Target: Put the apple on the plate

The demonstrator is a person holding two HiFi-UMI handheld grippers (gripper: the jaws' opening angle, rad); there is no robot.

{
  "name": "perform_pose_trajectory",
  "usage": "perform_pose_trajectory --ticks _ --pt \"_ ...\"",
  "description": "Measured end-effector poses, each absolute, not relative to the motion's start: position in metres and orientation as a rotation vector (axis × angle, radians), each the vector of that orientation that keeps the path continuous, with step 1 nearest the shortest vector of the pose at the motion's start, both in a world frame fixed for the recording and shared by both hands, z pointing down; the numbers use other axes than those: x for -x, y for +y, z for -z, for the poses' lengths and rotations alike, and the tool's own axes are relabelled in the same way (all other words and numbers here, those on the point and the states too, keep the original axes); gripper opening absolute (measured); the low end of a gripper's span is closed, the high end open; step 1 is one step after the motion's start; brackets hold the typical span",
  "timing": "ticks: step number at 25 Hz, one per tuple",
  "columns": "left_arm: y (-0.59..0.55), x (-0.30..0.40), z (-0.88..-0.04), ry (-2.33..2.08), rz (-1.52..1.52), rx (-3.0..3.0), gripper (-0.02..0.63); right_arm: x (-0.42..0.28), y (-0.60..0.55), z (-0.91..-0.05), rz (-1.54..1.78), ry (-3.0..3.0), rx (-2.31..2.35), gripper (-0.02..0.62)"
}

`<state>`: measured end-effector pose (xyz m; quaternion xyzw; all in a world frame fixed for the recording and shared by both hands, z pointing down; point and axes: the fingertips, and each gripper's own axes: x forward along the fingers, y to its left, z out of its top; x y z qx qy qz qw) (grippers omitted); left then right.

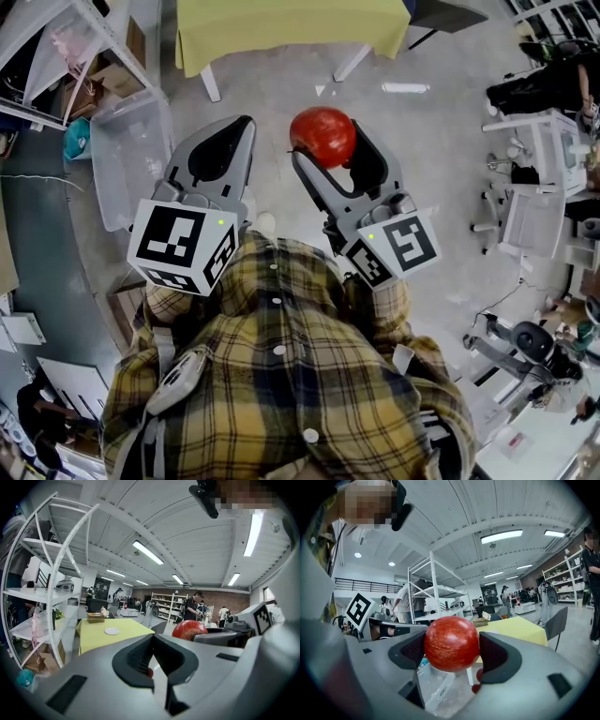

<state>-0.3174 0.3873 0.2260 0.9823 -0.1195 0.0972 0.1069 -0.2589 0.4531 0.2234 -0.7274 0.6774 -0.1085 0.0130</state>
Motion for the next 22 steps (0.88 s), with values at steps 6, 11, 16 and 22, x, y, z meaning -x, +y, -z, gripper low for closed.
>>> perform_pose_trajectory --ticks 6,11,16,22 --pt "0.352 0.295 -0.231 -0.308 -0.302 -2.891 0.005 0.239 0.42 -0.228 0.355 2.075 2.294 0.344" --pt "0.307 0.267 -0.232 -0.264 -0.313 -2.89 0.005 0.213 0.377 -0.229 0.376 2.042 2.325 0.345" --pt "0.257 0.239 -0.237 -0.223 -0.316 -2.902 0.005 0.185 0.33 -0.232 0.362 2.002 2.354 0.344" --pt "0.212 0.21 -0.233 -0.174 -0.325 -2.917 0.005 0.158 0.288 -0.228 0.351 1.954 2.388 0.344"
